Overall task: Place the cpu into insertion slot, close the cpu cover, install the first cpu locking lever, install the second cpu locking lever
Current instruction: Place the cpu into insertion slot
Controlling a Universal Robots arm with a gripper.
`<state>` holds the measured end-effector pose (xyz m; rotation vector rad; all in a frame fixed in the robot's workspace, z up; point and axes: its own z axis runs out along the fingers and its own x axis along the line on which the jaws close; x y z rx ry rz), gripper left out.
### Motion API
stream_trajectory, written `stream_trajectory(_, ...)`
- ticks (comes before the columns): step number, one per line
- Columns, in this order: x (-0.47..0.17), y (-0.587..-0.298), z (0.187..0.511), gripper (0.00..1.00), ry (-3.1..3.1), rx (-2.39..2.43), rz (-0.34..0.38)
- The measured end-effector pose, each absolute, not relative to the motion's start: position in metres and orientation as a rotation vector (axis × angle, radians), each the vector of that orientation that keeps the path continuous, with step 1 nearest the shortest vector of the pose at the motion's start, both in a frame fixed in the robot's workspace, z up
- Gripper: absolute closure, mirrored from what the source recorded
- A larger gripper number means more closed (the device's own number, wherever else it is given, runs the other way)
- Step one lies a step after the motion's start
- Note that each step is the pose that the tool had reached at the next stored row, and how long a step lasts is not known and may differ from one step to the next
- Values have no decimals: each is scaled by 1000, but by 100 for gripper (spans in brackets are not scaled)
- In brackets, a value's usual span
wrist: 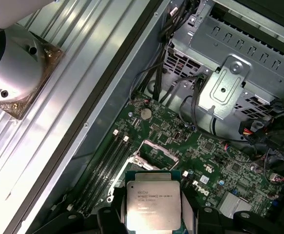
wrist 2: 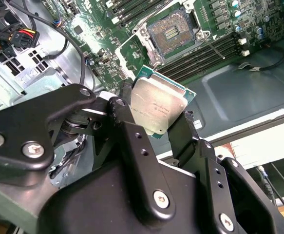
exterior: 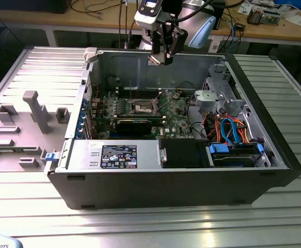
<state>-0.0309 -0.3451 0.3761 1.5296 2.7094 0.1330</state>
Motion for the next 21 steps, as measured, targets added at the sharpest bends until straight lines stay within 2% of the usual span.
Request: stream_trajectory(21,-31,-345,376,46,2632,1653,131)
